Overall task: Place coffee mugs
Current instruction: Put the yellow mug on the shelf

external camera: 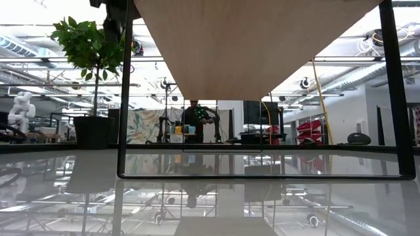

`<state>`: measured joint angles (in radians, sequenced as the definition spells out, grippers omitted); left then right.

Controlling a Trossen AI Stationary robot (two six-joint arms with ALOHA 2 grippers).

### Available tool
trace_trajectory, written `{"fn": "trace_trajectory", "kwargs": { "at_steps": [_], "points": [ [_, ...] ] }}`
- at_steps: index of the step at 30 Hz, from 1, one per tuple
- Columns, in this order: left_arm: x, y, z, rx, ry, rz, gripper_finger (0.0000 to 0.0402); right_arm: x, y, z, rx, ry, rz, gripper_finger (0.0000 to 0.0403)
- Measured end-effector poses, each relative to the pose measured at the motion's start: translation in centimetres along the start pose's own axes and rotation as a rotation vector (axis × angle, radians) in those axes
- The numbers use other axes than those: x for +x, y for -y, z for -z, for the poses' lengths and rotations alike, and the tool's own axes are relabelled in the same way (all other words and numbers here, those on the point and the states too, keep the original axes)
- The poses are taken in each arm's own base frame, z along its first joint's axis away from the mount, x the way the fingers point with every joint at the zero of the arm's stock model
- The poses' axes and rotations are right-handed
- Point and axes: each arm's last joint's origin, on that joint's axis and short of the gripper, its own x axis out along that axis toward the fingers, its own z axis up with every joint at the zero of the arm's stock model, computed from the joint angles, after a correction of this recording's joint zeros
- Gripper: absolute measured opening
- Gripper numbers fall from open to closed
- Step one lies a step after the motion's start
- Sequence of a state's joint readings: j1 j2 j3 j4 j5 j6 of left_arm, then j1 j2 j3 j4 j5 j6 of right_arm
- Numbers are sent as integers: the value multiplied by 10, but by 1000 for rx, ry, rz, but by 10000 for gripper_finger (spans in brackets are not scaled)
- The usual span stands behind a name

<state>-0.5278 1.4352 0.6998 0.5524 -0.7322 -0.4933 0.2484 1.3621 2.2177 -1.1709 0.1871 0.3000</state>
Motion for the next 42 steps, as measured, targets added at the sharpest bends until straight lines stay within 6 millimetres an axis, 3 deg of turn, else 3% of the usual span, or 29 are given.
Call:
{"fn": "trace_trajectory", "kwargs": {
  "at_steps": [8,19,32,38,42],
  "points": [
    [-7,2,8,-40,9,-87,101,0,0,0,-1,0,0,137],
    [-16,12,7,-28,51,-87,10,0,0,0,-32,0,-1,137],
    [-28,24,3,-32,123,-149,4,0,0,0,-32,-1,-5,137],
    [-28,26,4,-7,75,-71,4,0,0,0,-32,-2,-5,137],
    [-31,28,7,-17,66,-58,26,0,0,0,-12,-3,-8,137]
  ]
}}
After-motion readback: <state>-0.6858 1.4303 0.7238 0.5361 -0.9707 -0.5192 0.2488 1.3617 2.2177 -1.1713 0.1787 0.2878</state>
